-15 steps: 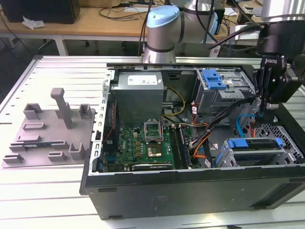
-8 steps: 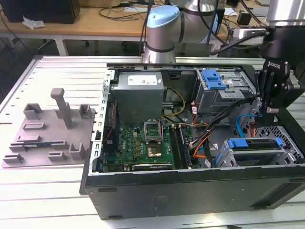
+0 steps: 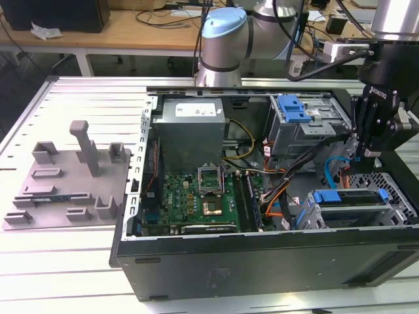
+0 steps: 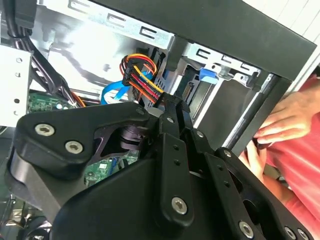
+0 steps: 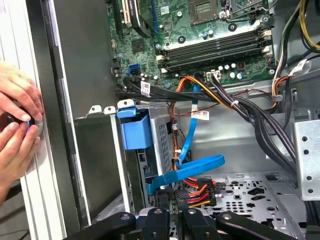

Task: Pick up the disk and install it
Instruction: 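Insert the first disk wire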

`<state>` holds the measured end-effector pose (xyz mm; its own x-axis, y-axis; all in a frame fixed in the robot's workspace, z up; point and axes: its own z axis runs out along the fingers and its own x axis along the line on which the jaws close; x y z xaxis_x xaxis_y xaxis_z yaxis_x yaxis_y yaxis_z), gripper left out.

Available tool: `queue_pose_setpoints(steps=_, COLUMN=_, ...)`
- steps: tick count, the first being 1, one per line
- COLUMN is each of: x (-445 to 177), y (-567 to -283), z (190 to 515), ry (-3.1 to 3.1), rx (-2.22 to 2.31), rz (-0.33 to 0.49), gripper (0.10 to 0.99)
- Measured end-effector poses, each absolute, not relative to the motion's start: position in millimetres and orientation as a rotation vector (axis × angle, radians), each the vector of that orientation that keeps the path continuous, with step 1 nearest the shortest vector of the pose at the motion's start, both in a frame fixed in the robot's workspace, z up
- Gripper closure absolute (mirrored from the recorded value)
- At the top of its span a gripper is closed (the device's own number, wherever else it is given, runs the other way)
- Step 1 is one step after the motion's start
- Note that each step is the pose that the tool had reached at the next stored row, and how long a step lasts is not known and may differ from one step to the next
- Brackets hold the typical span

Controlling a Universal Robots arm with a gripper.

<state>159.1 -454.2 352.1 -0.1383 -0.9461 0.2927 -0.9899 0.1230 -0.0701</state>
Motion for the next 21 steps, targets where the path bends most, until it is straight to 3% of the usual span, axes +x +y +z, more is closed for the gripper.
queue_pose_setpoints(steps=8, x=159, y=-462, z=353, ry=-2.21, rx=1.947, rz=0.367, gripper=0.918)
queue_pose_setpoints(steps=21, x=159, y=-492, z=358, ry=-2.26, rx=1.997, rz=0.273, gripper=0.918)
